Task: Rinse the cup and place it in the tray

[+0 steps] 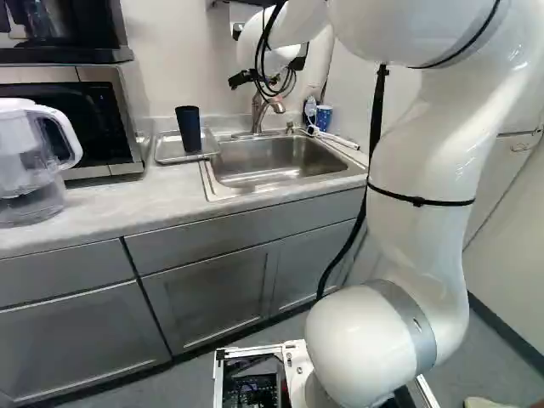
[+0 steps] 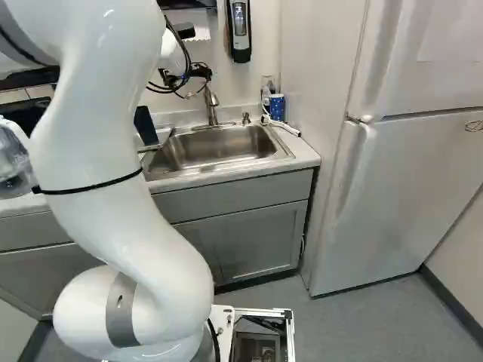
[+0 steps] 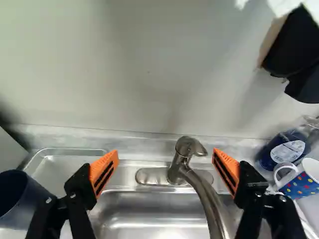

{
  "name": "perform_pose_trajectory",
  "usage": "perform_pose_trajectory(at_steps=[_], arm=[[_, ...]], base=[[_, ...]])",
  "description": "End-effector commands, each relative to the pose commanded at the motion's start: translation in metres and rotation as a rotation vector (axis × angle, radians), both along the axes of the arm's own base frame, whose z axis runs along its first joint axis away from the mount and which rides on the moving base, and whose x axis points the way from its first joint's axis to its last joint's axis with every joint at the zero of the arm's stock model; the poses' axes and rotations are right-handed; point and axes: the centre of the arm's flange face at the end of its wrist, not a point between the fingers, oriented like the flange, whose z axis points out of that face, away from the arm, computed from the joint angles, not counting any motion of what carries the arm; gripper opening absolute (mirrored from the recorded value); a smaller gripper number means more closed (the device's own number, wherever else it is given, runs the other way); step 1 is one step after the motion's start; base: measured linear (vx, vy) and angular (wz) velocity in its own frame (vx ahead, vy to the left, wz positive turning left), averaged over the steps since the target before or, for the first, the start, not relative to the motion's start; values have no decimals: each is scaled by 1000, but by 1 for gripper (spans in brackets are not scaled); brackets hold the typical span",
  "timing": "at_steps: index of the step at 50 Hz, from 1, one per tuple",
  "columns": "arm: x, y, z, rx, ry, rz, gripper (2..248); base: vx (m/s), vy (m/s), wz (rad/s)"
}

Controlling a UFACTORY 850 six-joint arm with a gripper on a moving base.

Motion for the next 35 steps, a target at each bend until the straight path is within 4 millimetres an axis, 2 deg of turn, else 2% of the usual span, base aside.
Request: perform_pose_trajectory(at_steps=[35], arm=[[-59,-43,2,-5,26,-57,247]], base=[[0,0,0]])
